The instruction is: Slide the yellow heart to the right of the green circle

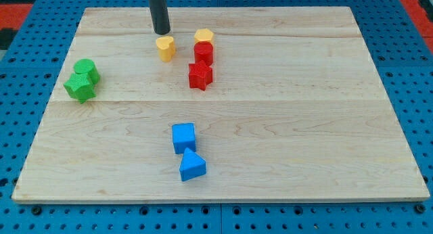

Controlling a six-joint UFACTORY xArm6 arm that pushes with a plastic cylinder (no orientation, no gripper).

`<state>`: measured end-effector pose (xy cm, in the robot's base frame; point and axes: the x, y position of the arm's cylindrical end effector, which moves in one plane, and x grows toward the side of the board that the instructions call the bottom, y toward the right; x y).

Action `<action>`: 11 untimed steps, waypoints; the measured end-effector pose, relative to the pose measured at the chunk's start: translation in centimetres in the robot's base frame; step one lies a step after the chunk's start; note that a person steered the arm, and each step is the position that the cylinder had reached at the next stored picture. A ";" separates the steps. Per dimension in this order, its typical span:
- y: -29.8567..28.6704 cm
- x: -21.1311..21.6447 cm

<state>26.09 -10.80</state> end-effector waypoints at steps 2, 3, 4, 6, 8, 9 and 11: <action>2.8 0.0; 2.8 0.0; 2.8 0.0; 7.0 -2.2; 2.5 3.6; -0.8 8.3; -1.4 4.7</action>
